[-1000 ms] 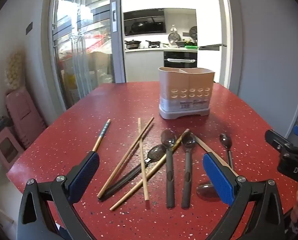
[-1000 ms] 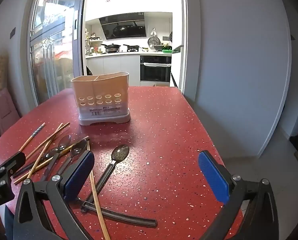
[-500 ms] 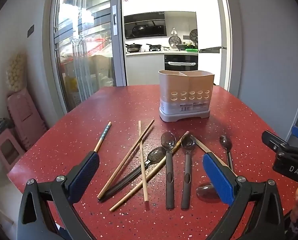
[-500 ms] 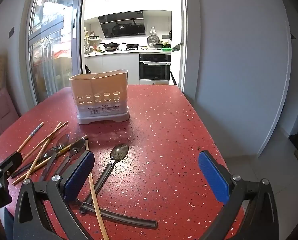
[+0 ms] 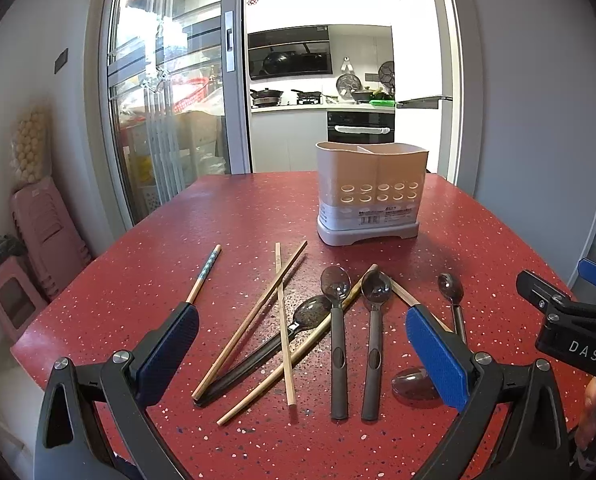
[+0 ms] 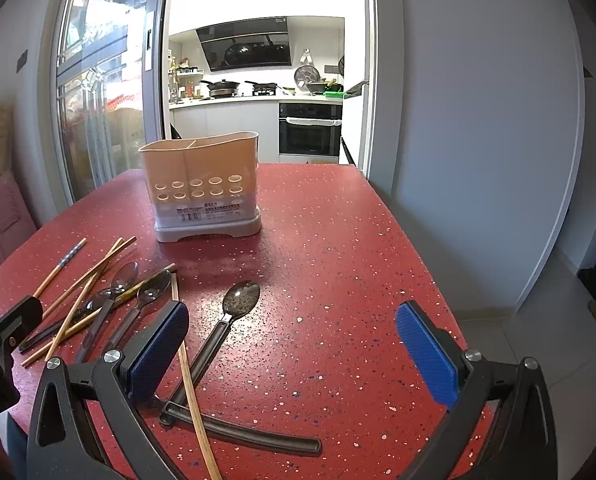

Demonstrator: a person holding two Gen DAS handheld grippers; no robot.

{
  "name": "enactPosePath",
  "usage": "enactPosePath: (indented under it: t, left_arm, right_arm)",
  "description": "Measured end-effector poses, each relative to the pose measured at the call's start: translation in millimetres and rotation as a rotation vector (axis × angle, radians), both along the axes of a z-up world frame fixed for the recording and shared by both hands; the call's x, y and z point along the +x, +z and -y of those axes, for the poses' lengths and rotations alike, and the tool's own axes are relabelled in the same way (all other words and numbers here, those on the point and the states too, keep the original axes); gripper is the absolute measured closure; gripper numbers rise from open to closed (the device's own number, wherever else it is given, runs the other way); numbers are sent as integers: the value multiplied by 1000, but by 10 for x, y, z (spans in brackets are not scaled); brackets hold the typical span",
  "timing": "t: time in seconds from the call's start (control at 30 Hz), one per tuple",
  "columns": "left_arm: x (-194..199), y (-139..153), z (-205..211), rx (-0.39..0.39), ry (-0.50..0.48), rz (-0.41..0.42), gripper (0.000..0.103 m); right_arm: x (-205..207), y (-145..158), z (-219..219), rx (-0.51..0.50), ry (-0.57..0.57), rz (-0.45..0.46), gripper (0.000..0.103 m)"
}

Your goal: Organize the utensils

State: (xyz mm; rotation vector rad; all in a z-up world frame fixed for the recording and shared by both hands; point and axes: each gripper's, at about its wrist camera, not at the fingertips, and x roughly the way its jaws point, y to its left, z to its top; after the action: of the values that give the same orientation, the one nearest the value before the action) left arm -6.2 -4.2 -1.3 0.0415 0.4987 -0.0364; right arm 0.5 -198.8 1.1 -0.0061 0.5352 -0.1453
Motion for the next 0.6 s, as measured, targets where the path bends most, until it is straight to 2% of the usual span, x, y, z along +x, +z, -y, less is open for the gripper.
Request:
enactPosePath:
  t: [0.6]
  left_arm:
    - [-38,3,0,-1,-3,15,0]
  right_arm:
    - [-6,6,3,2,-6,0,0]
